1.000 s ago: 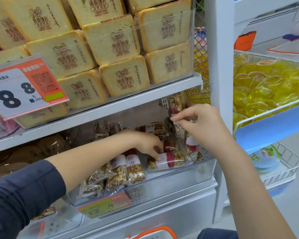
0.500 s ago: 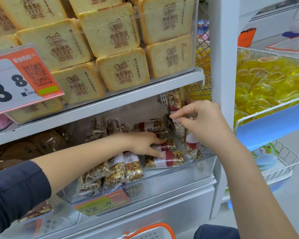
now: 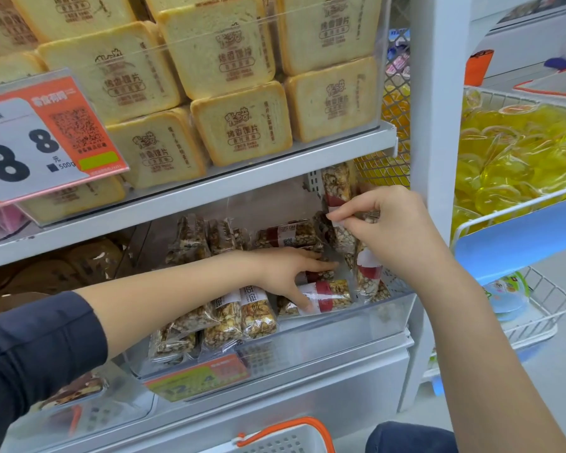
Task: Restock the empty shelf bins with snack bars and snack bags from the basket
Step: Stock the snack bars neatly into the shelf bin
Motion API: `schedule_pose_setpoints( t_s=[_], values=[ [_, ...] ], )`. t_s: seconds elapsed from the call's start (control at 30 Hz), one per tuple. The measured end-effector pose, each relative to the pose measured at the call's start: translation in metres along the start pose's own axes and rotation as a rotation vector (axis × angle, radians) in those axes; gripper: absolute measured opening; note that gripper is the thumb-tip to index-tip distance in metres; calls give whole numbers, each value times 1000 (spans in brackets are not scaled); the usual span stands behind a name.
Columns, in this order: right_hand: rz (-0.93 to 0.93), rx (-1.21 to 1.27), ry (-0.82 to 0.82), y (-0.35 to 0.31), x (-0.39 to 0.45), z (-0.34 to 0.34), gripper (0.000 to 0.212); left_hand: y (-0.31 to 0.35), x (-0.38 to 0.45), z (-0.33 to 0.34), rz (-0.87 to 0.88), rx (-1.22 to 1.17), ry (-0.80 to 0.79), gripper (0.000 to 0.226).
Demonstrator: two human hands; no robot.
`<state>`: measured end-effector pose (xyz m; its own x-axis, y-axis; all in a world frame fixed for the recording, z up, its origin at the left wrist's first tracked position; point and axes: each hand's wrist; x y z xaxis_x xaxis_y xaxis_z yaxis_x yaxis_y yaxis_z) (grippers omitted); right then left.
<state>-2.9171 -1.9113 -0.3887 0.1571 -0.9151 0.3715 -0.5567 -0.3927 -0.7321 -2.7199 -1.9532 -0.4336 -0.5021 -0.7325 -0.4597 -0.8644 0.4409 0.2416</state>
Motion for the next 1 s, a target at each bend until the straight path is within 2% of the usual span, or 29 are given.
schedule_pose_setpoints(
  t_s=[0.1, 0.23, 0.37, 0.47, 0.53, 0.6, 0.87, 1.0],
  values=[
    [1, 3, -2, 1, 0, -1, 18, -2, 4, 0, -17, 37, -54, 83],
    [-9, 6, -4, 2, -1, 0, 16, -6, 4, -1, -41, 312, -52, 80],
    [-11, 7, 1, 3, -1, 0, 15, -2, 6, 1, -54, 416, -44, 80],
    [-7, 2, -2, 3, 0, -1, 17, 5, 2, 2, 52, 362, -33, 76],
    [-2, -3, -3, 3, 0, 0, 16, 9, -3, 2, 154, 251, -67, 71],
    [4, 1, -3, 2, 1, 0, 15, 10, -6, 2, 186, 189, -103, 70],
    [8, 29, -9, 1, -2, -2, 14, -1, -1, -11, 29, 254, -55, 73],
    [11, 44, -7, 3, -1, -1, 17, 5, -2, -6, 58, 155, -64, 77]
  ],
)
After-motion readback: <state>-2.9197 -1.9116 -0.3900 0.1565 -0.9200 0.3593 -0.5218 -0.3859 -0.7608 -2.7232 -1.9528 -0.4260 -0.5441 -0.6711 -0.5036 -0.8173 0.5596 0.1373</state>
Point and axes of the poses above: each hand's wrist, its own x-axis towards the middle knuckle, its own z-axis out of the palm, y = z × x, and after that the axes turned 7 degrees about -x, right-handed
